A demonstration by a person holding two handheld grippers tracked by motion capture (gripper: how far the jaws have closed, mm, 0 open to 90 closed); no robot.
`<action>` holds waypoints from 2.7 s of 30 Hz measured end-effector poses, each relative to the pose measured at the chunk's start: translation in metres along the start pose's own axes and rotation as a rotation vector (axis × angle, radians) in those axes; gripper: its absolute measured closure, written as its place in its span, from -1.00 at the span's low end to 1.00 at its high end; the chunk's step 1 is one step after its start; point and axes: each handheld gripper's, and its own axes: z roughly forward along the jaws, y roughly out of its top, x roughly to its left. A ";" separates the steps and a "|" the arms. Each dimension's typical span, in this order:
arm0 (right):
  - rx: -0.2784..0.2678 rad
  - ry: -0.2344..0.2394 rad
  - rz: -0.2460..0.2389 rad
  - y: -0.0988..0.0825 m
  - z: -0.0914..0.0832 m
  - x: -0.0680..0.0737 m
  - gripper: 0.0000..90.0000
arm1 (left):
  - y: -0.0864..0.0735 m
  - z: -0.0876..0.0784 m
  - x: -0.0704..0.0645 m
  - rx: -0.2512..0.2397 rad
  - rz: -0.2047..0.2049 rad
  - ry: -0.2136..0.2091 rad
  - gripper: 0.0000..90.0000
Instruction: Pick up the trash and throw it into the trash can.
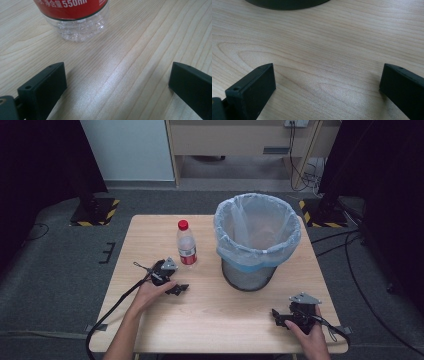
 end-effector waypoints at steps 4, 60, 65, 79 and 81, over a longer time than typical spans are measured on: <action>0.000 0.000 0.000 0.000 0.000 0.000 -0.99 | 0.000 -0.006 0.000 -0.020 -0.013 0.037 -0.87; 0.000 0.009 -0.017 -0.001 -0.001 -0.002 -0.99 | 0.101 -0.047 0.014 -0.231 -0.059 0.177 -0.87; -0.001 0.010 -0.017 -0.001 -0.001 -0.002 -0.99 | 0.103 -0.039 0.016 -0.219 -0.046 0.176 -0.79; -0.002 0.011 -0.023 -0.002 -0.002 -0.002 -0.99 | 0.106 -0.038 0.020 -0.255 -0.047 0.156 -0.39; -0.001 0.011 -0.022 -0.002 -0.002 -0.002 -0.99 | 0.106 -0.039 0.020 -0.257 -0.045 0.154 -0.38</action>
